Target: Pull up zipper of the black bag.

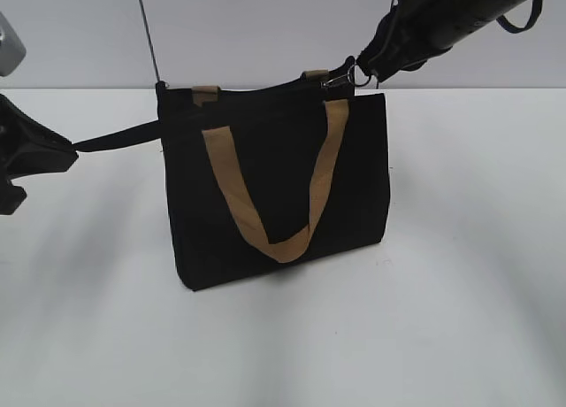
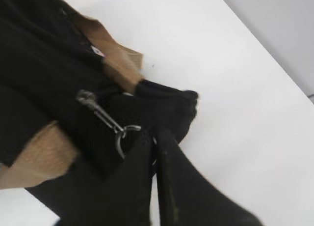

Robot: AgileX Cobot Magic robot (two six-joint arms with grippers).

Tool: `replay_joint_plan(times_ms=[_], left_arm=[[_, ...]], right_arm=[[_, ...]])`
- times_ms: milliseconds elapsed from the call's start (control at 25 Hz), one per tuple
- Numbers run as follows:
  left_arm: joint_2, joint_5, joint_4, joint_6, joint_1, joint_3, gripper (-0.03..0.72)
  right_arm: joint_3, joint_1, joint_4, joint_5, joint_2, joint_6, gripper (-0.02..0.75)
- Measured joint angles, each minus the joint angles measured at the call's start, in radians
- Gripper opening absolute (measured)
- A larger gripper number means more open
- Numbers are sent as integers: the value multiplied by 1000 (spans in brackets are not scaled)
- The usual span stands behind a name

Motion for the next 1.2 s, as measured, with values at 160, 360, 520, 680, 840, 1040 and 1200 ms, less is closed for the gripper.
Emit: replay_joint_plan(times_ms=[160, 360, 520, 680, 840, 1040, 1200], left_arm=[[0, -1, -6, 0, -4, 0, 71], [0, -16, -13, 0, -3, 0, 71], [0, -20, -79, 0, -3, 0, 163], [0, -54, -146, -3, -3, 0, 443], [0, -107, -163, -35, -3, 0, 561], [0, -161, -159, -213, 4, 0, 577], [0, -143, -139, -349, 64, 0, 577]], right_arm=[[0, -10, 15, 10, 0, 0, -1], [0, -19, -1, 4, -2, 0, 6], [0, -26, -12, -1, -23, 1, 188], [0, -26, -12, -1, -58, 1, 365], [0, -28, -17, 7, -85, 31, 396], [0, -74, -18, 125, -100, 91, 401], [0, -158, -68, 268, -103, 216, 403]])
